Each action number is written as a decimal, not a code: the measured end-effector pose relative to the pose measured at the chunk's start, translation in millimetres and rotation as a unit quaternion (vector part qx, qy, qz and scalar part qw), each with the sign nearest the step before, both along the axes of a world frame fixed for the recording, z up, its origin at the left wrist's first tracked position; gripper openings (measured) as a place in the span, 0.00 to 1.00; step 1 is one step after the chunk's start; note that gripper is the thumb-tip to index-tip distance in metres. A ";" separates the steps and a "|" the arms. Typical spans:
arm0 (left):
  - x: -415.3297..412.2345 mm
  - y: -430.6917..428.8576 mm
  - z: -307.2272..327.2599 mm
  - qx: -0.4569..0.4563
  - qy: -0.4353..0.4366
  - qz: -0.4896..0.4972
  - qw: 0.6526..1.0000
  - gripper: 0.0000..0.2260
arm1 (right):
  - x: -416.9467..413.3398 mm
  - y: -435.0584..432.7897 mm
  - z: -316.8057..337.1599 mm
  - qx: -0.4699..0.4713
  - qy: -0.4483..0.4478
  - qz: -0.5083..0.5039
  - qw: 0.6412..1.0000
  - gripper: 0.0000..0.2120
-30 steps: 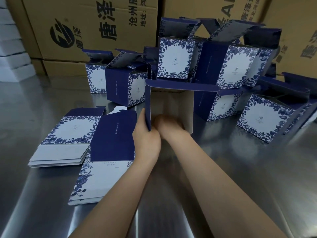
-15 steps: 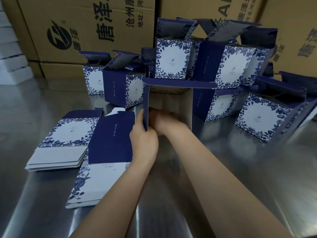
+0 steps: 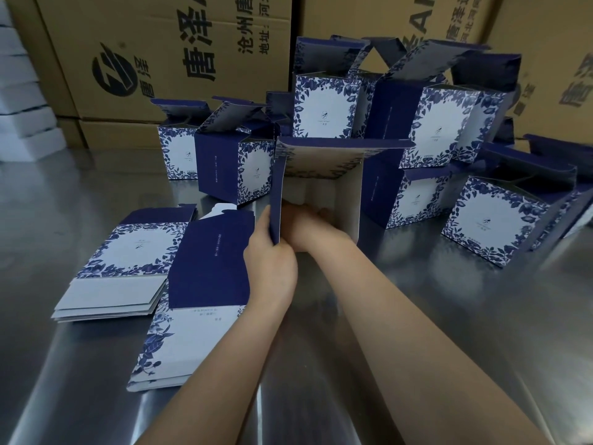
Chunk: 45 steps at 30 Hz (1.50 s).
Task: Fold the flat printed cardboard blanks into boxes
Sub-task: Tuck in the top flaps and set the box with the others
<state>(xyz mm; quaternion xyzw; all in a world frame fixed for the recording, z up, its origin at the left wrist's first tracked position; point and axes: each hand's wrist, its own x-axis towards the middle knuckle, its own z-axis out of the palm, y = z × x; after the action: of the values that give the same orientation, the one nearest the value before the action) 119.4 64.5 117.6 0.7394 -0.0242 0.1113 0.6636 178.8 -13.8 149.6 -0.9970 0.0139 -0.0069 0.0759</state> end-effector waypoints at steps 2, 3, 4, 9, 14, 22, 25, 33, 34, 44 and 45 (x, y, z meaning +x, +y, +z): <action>-0.3 -0.2 0.4 0.003 -0.002 0.006 1.000 0.28 | -2.9 0.1 1.9 0.034 -0.009 0.013 0.999 0.17; -1.0 0.2 0.5 0.004 -0.006 0.012 1.000 0.28 | -5.6 0.7 2.5 0.053 -0.022 0.019 0.998 0.15; -1.6 0.7 0.7 0.004 -0.010 0.019 1.000 0.28 | -8.9 1.1 2.8 0.070 -0.041 0.018 0.996 0.14; -3.9 1.4 2.5 0.006 -0.020 0.025 0.999 0.29 | -19.6 -2.0 0.2 0.093 -0.128 -0.062 0.985 0.10; -6.3 0.1 2.2 0.005 -0.012 0.020 1.000 0.29 | -20.8 -4.6 -2.6 0.052 -0.084 -0.063 0.993 0.13; -4.1 0.1 0.7 0.004 -0.018 0.022 1.000 0.27 | -18.1 -5.5 1.7 0.054 -0.068 -0.059 0.994 0.13; -3.8 0.2 0.5 0.011 -0.021 0.022 0.999 0.25 | -20.6 -6.2 1.2 0.107 -0.102 -0.061 0.987 0.10; -3.7 -1.5 0.2 0.023 -0.014 0.018 0.999 0.25 | -18.0 -4.8 3.9 0.088 -0.031 -0.044 0.995 0.17; -3.3 -1.8 0.1 0.026 -0.012 0.017 0.999 0.25 | -17.4 -4.8 4.6 0.078 -0.018 -0.043 0.996 0.18; -2.1 -0.4 -2.2 0.014 -0.029 0.024 0.999 0.23 | -15.5 -2.8 1.6 0.085 -0.048 -0.020 0.995 0.16; -1.9 -0.4 -2.3 0.015 -0.028 0.023 0.999 0.23 | -14.1 -3.3 1.4 0.087 -0.033 -0.026 0.995 0.19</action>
<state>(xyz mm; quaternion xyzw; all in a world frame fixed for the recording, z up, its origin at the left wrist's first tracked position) 117.5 64.1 115.3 0.7459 -0.0272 0.1464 0.6492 164.7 -17.1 151.0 -0.9852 0.0377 -0.0404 0.1623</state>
